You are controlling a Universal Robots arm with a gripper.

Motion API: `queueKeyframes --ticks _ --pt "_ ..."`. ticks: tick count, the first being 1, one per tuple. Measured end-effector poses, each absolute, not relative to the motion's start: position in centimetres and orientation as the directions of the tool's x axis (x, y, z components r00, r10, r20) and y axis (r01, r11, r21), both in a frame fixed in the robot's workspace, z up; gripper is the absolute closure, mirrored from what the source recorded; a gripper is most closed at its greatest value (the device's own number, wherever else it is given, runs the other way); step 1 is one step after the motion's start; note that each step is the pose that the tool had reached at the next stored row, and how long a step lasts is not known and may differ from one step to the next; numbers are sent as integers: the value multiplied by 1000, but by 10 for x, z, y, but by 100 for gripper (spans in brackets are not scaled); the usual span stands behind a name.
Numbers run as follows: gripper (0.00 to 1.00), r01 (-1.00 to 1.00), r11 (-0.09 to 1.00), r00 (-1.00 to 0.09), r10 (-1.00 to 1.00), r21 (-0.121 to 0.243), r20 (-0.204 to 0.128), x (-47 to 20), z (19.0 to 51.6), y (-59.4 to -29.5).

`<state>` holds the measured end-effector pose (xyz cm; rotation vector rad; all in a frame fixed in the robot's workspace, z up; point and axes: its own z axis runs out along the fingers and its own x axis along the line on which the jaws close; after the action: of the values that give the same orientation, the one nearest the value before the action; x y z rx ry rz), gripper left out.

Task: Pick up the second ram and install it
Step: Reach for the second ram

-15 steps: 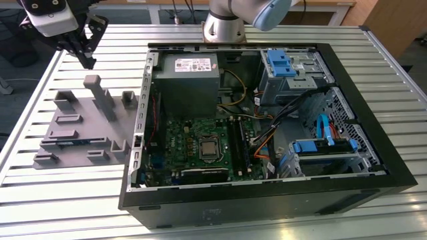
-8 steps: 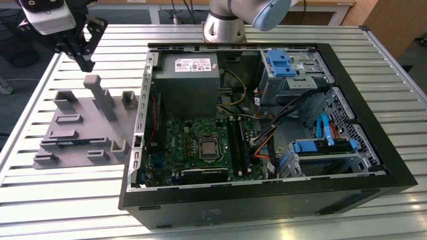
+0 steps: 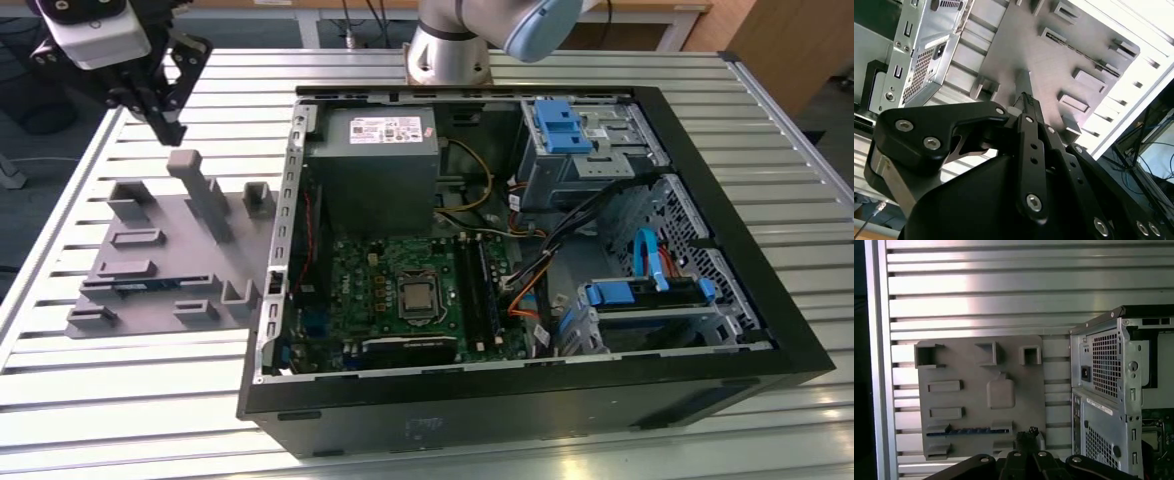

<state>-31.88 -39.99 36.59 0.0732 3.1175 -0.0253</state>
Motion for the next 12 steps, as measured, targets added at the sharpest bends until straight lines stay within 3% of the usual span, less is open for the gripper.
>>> queueKeyframes --ticks 12 --pt "89 1 1000 -1000 1 -16 -23 -328 364 -406"
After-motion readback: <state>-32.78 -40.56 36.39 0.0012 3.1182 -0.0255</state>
